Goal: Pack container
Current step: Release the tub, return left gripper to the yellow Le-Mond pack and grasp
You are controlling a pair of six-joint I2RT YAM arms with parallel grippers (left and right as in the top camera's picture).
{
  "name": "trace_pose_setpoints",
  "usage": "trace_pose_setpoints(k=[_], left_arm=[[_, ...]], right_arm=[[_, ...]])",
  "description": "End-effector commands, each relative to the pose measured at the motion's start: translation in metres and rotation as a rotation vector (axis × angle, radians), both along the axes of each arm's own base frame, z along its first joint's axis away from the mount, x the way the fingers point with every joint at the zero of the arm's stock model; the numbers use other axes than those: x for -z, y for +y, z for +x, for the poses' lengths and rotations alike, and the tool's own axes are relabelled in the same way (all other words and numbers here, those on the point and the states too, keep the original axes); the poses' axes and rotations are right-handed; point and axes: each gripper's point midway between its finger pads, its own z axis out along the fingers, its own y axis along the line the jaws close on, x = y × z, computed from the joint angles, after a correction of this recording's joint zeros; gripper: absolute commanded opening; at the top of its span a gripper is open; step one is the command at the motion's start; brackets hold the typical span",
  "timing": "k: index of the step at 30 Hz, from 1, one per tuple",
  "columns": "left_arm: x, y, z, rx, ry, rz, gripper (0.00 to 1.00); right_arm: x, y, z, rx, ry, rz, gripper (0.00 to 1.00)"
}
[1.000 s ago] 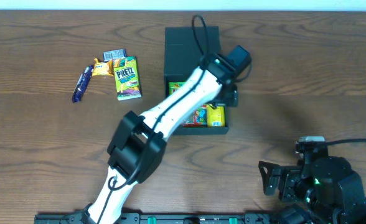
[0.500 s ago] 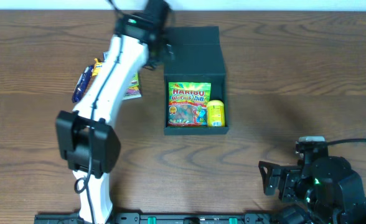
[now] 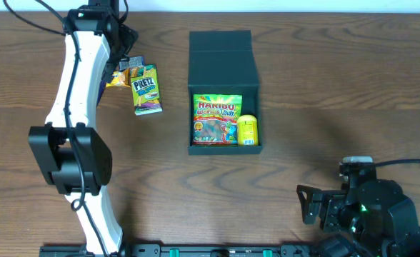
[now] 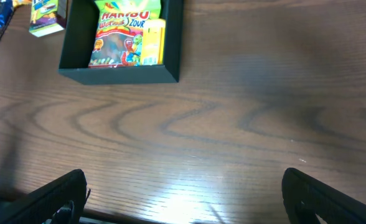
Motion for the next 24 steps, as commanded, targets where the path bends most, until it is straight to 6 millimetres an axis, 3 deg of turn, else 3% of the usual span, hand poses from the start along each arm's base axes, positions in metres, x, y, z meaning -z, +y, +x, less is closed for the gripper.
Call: trace_pose_setpoints(k=[1,8,13,18,24], left_arm=[[0.023,0.003,0.007,-0.145,0.011,-0.036,0.98],[0.08,0.006,0.019,-0.244,0.068,-0.085,0.98],[0.115,0.015,0.015,-0.317,0.14,-0.185,0.98],[0.13,0.033,0.012,-0.365,0.168,-0.215,1.0],[0.143,0.031,0.009,-0.361,0.2,-0.267,1.0]], right_arm=[[-0.003,-0.001,0.0,-0.002,-0.012,-0.005,0.99],[-0.003,-0.001,0.0,-0.002,-0.012,-0.005,0.99],[-0.003,-0.001,0.0,-0.002,-0.012,-0.005,0.99],[-0.003,-0.001,0.0,-0.002,-0.012,-0.005,0.99],[-0.003,-0.001,0.0,-0.002,-0.012,-0.005,0.99]])
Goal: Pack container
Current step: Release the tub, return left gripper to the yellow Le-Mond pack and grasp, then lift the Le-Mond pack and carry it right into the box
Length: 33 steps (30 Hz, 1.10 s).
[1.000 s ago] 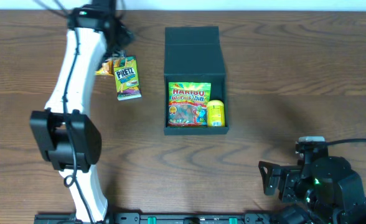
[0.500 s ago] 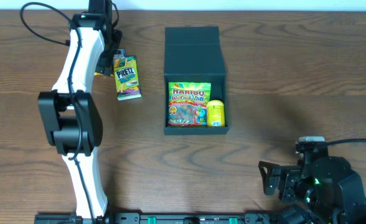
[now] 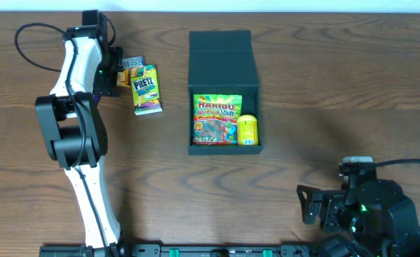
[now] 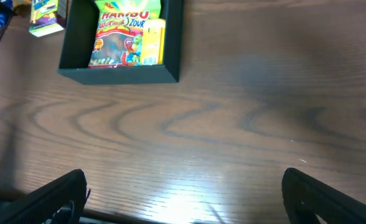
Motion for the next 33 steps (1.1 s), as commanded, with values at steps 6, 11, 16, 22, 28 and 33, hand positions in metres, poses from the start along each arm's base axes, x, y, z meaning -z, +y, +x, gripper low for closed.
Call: trace_pose_setpoints(k=[6,11,16,22,28,33], left_arm=[[0.019,-0.01,-0.017,0.004,0.093,-0.04,0.91],[0.02,-0.01,-0.032,0.002,0.155,-0.037,0.88],[0.02,-0.006,-0.039,0.0,0.185,-0.014,0.79],[0.02,0.001,-0.039,-0.003,0.188,0.027,0.66],[0.02,0.007,-0.038,0.028,0.184,0.068,0.56],[0.019,0.013,-0.039,0.054,0.189,0.103,0.45]], right_arm=[[-0.003,-0.001,0.0,-0.002,-0.012,-0.005,0.99],[-0.003,-0.001,0.0,-0.002,-0.012,-0.005,0.99],[-0.003,-0.001,0.0,-0.002,-0.012,-0.005,0.99],[-0.003,-0.001,0.0,-0.002,-0.012,-0.005,0.99],[-0.003,-0.001,0.0,-0.002,-0.012,-0.005,0.99],[-0.003,-0.001,0.0,-0.002,-0.012,-0.005,0.99]])
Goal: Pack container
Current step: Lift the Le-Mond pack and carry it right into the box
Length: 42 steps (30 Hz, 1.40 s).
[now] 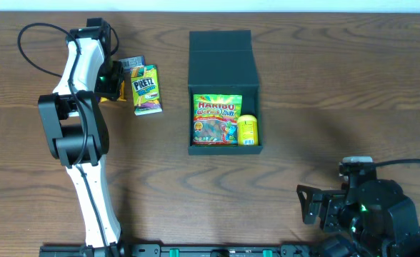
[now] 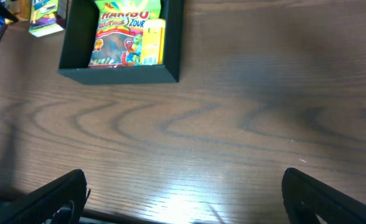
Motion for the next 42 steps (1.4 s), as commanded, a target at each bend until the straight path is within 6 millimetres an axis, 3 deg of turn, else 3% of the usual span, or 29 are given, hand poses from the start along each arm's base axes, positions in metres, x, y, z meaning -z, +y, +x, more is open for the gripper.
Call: trace_pose_setpoints(k=[1,5,8,16,20,26,30,34,42], left_arm=[[0.007,0.009,-0.003,0.029,0.027,0.05,0.43],[0.007,0.009,-0.003,0.052,0.029,0.055,0.35],[0.007,0.009,-0.003,0.085,0.031,0.054,0.22],[0.001,0.001,-0.004,0.149,0.029,0.009,0.09],[-0.019,-0.002,0.0,0.206,-0.007,0.024,0.06],[-0.069,-0.021,0.012,0.355,-0.112,0.123,0.06],[-0.102,-0.052,0.018,0.51,-0.177,0.201,0.06],[-0.126,-0.109,0.02,0.699,-0.251,0.217,0.06],[-0.131,-0.234,0.001,0.893,-0.35,0.107,0.06]], right_arm=[[-0.003,-0.001,0.0,-0.002,-0.012,-0.005,0.99],[-0.003,-0.001,0.0,-0.002,-0.012,-0.005,0.99],[-0.003,-0.001,0.0,-0.002,-0.012,-0.005,0.99],[-0.003,-0.001,0.0,-0.002,-0.012,-0.005,0.99],[-0.003,-0.001,0.0,-0.002,-0.012,-0.005,0.99],[-0.003,-0.001,0.0,-0.002,-0.012,-0.005,0.99],[-0.003,-0.001,0.0,-0.002,-0.012,-0.005,0.99],[-0.003,-0.001,0.0,-0.002,-0.012,-0.005,0.99],[-0.003,-0.001,0.0,-0.002,-0.012,-0.005,0.99]])
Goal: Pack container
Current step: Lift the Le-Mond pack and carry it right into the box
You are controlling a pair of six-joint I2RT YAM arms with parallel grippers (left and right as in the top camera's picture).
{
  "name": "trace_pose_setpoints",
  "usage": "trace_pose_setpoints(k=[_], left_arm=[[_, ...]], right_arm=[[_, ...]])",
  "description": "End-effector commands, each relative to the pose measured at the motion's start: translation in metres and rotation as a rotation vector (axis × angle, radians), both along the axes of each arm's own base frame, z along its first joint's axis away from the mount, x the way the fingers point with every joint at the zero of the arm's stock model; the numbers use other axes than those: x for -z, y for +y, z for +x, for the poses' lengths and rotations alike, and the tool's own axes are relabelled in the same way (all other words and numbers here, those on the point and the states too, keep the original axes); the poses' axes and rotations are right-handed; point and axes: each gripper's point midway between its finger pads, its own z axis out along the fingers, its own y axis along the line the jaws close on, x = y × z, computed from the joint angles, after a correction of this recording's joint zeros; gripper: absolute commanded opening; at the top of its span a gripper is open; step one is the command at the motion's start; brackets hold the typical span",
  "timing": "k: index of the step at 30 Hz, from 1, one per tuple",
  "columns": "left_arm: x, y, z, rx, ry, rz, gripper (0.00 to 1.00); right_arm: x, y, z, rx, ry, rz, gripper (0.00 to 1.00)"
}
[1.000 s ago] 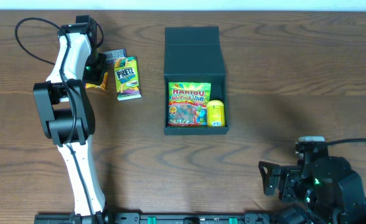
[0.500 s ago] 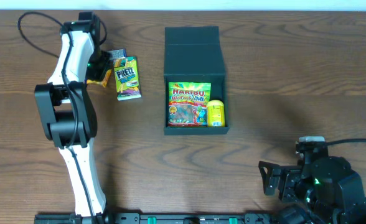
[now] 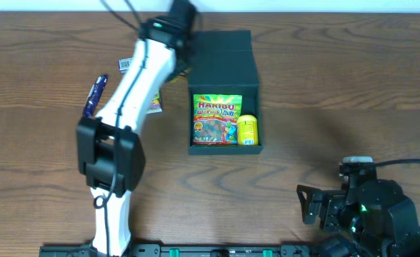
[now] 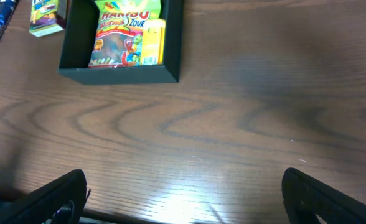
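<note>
The dark green box (image 3: 223, 146) stands open with its lid (image 3: 221, 50) folded back. Inside lie a Haribo bag (image 3: 216, 118) and a yellow tub (image 3: 247, 130), both also in the right wrist view as the bag (image 4: 117, 37) and the tub (image 4: 153, 42). My left gripper (image 3: 178, 16) hovers at the lid's back left corner; whether it holds anything is hidden. The left arm covers most of the Pretz box (image 3: 155, 105). My right gripper (image 4: 186, 199) rests open and empty, low over the table well in front of the box.
A blue wrapped item (image 3: 94, 96) lies left of the left arm, and a small grey packet (image 3: 124, 64) lies beyond it. The Pretz box (image 4: 46, 12) and the blue item show at the top left of the right wrist view. The right arm's body (image 3: 371, 210) fills the front right corner.
My left gripper was at the orange packet left of the Pretz box; now it is at the box lid's back left corner. The orange packet no longer shows. The blue item is uncovered. The right arm is unmoved.
At first my left gripper was at the table's back edge, beyond the snacks. Then it was down beside the orange packet, and later right at it. Now it is over by the box lid and the packet is gone from its place. My right gripper stayed open throughout.
</note>
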Motion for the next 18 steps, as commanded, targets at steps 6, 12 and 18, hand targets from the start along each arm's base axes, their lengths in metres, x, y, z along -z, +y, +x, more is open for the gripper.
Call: trace_pose_setpoints(k=[6,12,18], left_arm=[[-0.017,-0.093,-0.014,0.145,-0.101,-0.089,0.06],[-0.02,-0.135,-0.034,0.427,-0.137,-0.015,0.06],[-0.003,-0.17,-0.05,0.689,-0.145,0.075,0.06]], right_arm=[[-0.003,-0.001,0.0,-0.002,-0.012,-0.005,0.99],[-0.003,-0.001,0.0,-0.002,-0.012,-0.005,0.99],[-0.003,-0.001,0.0,-0.002,-0.012,-0.005,0.99]])
